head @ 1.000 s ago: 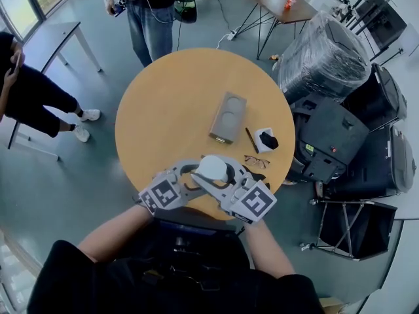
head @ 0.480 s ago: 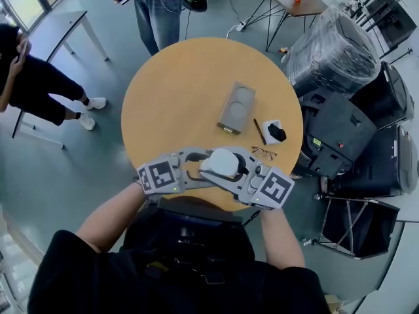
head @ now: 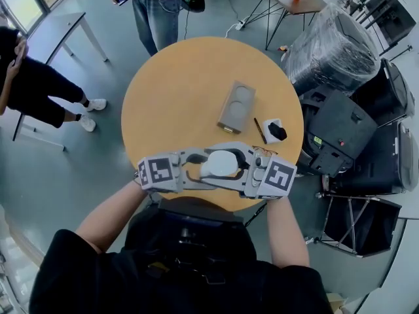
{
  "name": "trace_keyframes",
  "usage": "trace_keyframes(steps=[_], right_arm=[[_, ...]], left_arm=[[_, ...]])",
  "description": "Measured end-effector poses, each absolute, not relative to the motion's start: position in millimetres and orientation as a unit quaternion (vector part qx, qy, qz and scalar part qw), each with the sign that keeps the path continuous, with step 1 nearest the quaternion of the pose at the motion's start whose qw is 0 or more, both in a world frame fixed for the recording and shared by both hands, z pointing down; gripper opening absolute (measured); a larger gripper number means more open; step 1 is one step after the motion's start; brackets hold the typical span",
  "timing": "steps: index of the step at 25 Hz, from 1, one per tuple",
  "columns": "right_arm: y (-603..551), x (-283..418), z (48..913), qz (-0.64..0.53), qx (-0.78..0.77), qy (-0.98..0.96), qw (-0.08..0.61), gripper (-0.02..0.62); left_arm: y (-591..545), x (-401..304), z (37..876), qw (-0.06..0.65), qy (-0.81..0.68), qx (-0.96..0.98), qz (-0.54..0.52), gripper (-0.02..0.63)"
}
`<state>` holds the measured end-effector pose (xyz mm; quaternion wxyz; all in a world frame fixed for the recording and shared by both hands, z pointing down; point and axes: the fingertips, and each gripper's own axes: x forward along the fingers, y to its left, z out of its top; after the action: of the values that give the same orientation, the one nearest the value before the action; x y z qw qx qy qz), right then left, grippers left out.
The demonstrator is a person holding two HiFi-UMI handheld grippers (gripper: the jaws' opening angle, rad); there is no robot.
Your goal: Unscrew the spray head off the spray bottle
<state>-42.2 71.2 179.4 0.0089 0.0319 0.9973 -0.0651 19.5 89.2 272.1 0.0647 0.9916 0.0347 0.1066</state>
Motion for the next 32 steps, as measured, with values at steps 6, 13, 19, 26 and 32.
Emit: trace_keyframes(steps=[6,13,19,26,32], right_arm=[[27.2,-32.2,186.2,-0.066,-0.131,0.989,0.003,0.402],[-9.7,-20.9,189.5,-0.085,-0.333,0.939,0.007,0.41],[-19.5,-20.1,198.7,-0.124,-0.381,0.916,0.001,0.344],[-6.0,-28.1,200.7,-0.093,-0.331,0.939,-0.029,0.247],[13.7,-30.2,186.2,-0.092,-0.228,0.969,-0.009,0.227]], left_arm=[[57.2,14.8,271.9,0.039,-0.092,0.989,0.105,0.305],[14.3,5.2,263.2,0.055,-0.245,0.965,0.078,0.305],[-2.4,3.5,263.9,0.05,-0.308,0.946,0.085,0.305],[6.6,8.7,269.0,0.041,-0.285,0.953,0.095,0.305],[24.2,13.3,259.3,0.04,-0.197,0.976,0.08,0.304]])
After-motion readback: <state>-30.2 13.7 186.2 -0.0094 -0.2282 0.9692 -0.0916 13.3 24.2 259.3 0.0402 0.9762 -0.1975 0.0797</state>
